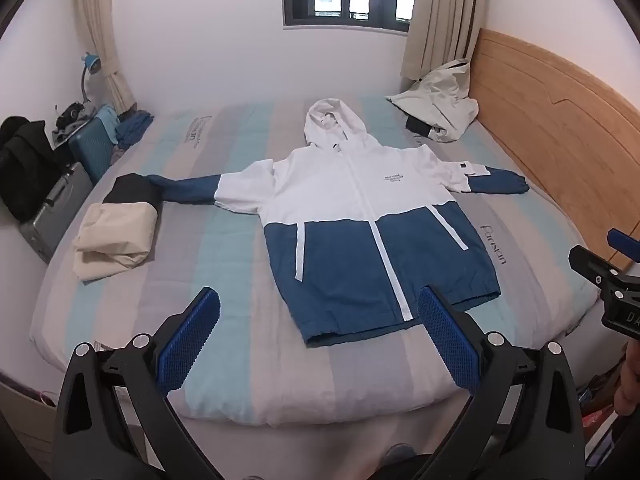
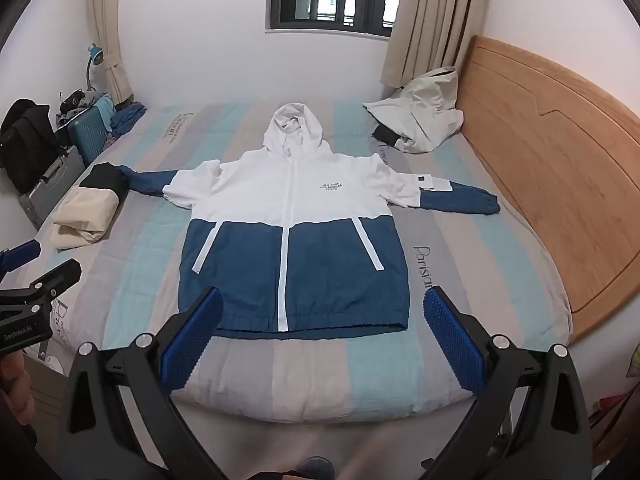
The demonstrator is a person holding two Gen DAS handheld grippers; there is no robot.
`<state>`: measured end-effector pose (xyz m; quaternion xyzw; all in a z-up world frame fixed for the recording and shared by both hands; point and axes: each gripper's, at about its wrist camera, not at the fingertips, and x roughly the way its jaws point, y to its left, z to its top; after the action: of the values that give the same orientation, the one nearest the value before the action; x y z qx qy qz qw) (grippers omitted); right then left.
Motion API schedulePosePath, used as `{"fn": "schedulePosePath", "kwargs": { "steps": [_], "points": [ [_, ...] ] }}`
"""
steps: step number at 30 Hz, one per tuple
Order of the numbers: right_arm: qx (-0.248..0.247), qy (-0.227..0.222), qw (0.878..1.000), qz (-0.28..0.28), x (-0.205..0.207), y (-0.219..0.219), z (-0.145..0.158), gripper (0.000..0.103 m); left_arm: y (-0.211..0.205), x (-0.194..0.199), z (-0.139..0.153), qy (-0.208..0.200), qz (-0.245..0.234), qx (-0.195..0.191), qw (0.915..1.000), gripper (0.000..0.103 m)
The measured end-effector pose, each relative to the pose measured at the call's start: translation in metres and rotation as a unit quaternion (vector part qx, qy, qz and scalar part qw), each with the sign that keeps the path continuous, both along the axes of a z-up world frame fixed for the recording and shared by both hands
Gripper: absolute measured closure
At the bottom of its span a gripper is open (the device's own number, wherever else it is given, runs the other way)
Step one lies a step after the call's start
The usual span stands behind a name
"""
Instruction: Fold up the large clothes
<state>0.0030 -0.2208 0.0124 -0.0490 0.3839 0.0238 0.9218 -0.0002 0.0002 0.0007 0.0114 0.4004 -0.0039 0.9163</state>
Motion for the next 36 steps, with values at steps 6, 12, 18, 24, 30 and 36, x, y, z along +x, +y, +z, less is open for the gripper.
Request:
{"fn": "schedulePosePath", "kwargs": {
  "steps": [6, 12, 18, 24, 30, 36],
  "points": [
    [0.001, -0.002, 1.0, 0.0, -0.001, 0.001, 0.0, 0.007, -0.002, -0.001, 0.0, -0.001, -0.002, 0.0, 1.0, 0.006],
    [-0.001, -0.003, 1.0, 0.001, -0.002, 0.003, -0.001, 0.007, -0.006, 0.0, -0.004, 0.007, 0.006, 0.006, 0.9999, 0.006],
    [0.0, 0.0, 1.0, 0.001, -0.001, 0.003, 0.0, 0.007, 0.005, -0.002, -0.001, -0.005, 0.004, -0.003, 1.0, 0.006],
    [0.0, -0.001, 1.0, 0.001, -0.002, 0.002, -0.001, 0.007, 0.006, -0.003, 0.0, -0.012, 0.005, -0.007, 0.9999, 0.006],
    [-0.001, 0.0, 1.0, 0.001, 0.0, 0.002, 0.0, 0.007, 0.006, -0.003, 0.0, -0.008, 0.002, -0.013, 0.9999, 0.006],
    [0.006, -0.001, 1.0, -0.003, 0.0, 0.0, 0.0, 0.007, 0.003, 0.0, -0.001, 0.016, 0.001, 0.009, 0.9998, 0.006]
  ]
}}
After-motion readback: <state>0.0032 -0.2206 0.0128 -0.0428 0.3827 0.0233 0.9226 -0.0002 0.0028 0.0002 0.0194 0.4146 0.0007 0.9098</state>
